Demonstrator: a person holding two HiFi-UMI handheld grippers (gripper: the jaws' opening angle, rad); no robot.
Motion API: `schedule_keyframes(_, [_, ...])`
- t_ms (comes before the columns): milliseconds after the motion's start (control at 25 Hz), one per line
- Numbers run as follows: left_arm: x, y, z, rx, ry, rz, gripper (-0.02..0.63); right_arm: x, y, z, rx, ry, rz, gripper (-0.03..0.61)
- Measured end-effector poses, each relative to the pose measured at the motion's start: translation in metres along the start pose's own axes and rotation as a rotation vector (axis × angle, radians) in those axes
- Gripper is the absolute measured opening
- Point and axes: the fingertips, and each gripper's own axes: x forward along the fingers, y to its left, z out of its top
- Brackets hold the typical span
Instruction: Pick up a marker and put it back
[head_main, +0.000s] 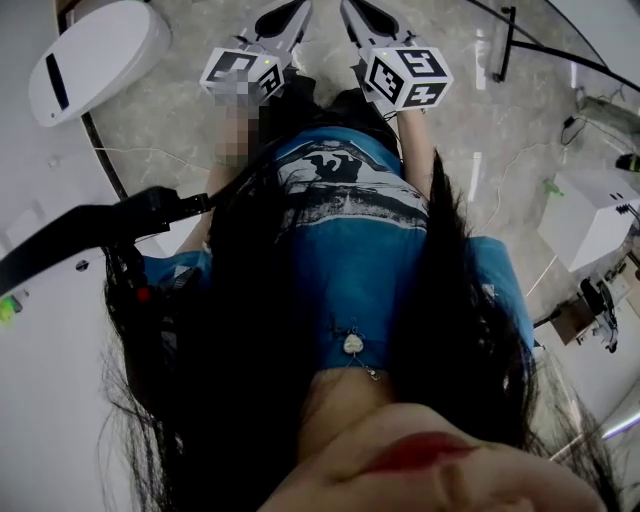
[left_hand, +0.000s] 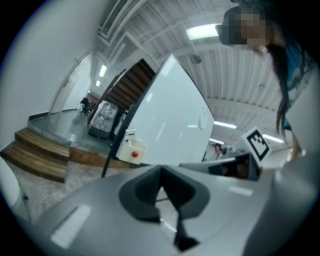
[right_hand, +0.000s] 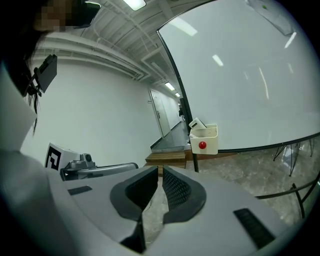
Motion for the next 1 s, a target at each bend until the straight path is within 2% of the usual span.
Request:
schedule_keyframes(120, [-0.008, -0.013, -0.006, 0.003, -0.006, 0.020, 0.003, -0.015, 0.005, -0.009, 0.012, -0.001, 0.018, 0.037])
schedule_keyframes(520, [-0.026, -0.137, -0.059, 0.011, -0.015, 0.076, 0.003, -0.153, -0.005, -0.068, 0.006, -0.006, 0.054, 0.037])
schedule_keyframes(720, [-0.030, -0.225, -0.103, 0.011, -0.011, 0.088, 0.003, -0.236, -0.020, -0.101, 0.001, -0.010, 0.075, 0.037])
schedule_keyframes(880, [-0.040, -0.295, -0.149, -0.002, 0.034, 0.082, 0.003, -0.301, -0.024, -0.132, 0.017, 0.001, 0.096, 0.037])
schedule_keyframes(1000, [-0.050, -0.337, -0.171, 0.019, 0.061, 0.071, 0.003, -0.336, -0.023, -0.150, 0.036, -0.007, 0.107, 0.037])
